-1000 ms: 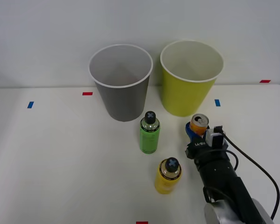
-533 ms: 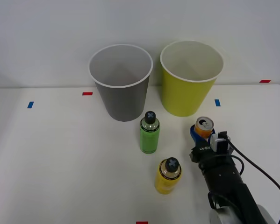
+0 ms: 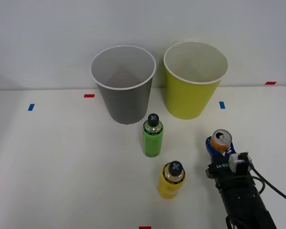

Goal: Put cans in the gray bin, plastic bottles in the light green bin

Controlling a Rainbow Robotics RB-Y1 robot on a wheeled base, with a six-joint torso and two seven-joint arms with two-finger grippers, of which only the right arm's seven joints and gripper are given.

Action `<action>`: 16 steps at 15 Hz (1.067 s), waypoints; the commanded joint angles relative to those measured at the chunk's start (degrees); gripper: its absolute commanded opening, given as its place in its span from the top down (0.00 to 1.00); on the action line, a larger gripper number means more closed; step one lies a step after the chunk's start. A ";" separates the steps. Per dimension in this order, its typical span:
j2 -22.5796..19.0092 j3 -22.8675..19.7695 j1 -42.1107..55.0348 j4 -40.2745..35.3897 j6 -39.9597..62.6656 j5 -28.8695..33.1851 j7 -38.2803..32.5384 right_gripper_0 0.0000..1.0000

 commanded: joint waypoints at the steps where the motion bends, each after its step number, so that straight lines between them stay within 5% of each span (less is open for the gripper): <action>1: -5.71 2.46 2.22 -2.23 -2.77 -1.44 -2.91 0.99; 7: -14.41 7.56 0.99 -7.59 -4.97 -1.97 -15.21 0.99; 16: -14.76 10.81 -10.44 -9.00 -3.74 -1.80 -19.96 1.00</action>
